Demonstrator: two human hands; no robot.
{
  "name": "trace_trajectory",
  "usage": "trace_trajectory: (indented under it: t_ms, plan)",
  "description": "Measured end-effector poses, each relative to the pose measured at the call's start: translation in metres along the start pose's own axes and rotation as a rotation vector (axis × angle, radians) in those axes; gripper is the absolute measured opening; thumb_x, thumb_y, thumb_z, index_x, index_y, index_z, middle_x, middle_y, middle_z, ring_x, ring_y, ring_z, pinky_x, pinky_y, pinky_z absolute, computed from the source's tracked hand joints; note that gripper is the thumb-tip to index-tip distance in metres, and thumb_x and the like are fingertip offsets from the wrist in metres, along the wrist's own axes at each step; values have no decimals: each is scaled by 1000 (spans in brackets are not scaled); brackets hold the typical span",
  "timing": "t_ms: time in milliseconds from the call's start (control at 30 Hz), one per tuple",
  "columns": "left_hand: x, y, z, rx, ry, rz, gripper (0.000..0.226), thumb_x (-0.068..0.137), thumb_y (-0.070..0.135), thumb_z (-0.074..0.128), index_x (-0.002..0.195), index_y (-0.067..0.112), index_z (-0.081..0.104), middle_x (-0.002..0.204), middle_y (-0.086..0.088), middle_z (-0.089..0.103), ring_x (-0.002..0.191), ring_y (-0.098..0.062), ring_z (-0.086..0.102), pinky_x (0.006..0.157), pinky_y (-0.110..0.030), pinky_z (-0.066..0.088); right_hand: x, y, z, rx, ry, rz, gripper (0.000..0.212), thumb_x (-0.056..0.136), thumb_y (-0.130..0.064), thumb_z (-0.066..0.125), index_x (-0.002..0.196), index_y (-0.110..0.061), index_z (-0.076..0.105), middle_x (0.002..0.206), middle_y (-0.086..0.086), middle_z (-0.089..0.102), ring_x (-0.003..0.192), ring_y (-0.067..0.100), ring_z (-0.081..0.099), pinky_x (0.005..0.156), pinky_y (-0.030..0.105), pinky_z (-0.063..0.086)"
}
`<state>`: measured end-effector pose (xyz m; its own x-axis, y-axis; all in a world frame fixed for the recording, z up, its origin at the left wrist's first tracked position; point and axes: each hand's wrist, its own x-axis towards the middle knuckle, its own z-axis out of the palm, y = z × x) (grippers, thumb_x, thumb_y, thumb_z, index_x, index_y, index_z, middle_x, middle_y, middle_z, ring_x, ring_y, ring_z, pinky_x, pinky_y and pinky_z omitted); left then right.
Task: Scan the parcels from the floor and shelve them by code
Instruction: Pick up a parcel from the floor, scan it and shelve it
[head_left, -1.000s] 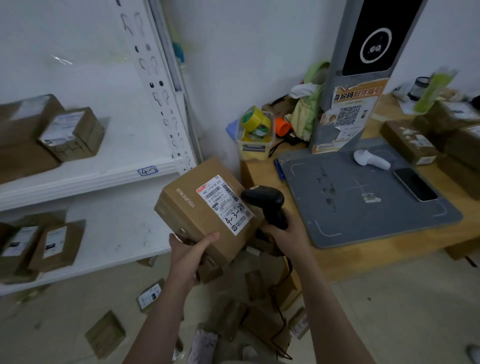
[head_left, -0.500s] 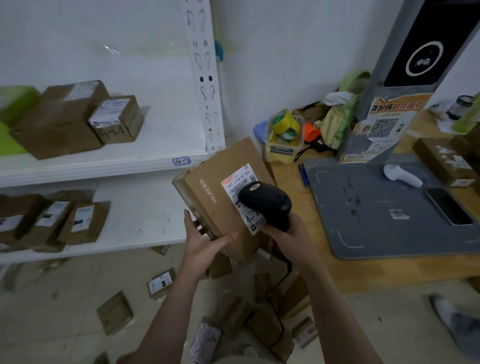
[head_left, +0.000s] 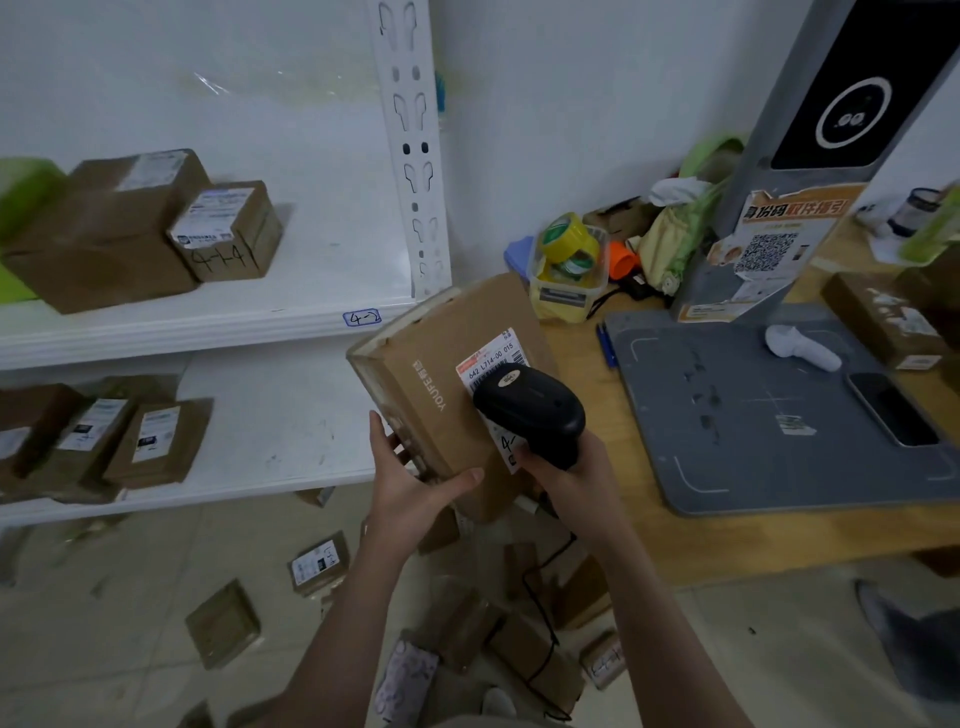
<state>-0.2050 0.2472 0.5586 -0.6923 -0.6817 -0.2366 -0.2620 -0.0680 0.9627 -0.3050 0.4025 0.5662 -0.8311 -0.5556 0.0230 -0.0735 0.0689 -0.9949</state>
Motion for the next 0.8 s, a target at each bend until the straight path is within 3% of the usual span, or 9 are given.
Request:
trace_trajectory:
  t_ms: [200, 367, 600, 800]
  plan:
    - [1, 2, 6, -10, -28, -13, 146, 52, 23, 92, 159, 31, -7, 155, 1, 34, 138, -19, 40, 110, -50, 44, -2, 5, -1, 1, 56, -6, 3, 91, -5, 67, 94, -4, 66, 80, 10, 68, 75, 23, 66, 64, 29, 49]
    - [0, 6, 9, -11, -52, -12, 147, 49, 27, 91, 159, 31, -7, 157, 1, 32, 135, -14, 39, 112, -49, 42, -3, 2, -3, 24, 82, 5, 16, 91, 1, 64, 94, -14, 66, 77, -8, 70, 71, 3, 65, 60, 17, 49]
    - [0, 10, 8, 8, -62, -6, 149, 48, 30, 90, 159, 31, -10, 159, 0, 28, 144, -22, 34, 113, -48, 39, 0, 3, -5, 4, 100, 20, 25, 91, -2, 65, 107, -21, 63, 98, -4, 71, 90, 2, 68, 70, 18, 54]
    - [3, 6, 7, -5, -52, -14, 150, 48, 30, 91, 158, 32, -10, 159, 0, 29, 143, -22, 36, 113, -49, 40, 2, 6, -6, 23, 92, 3, 24, 91, -3, 65, 111, -16, 64, 99, -3, 73, 95, 10, 69, 75, 25, 58]
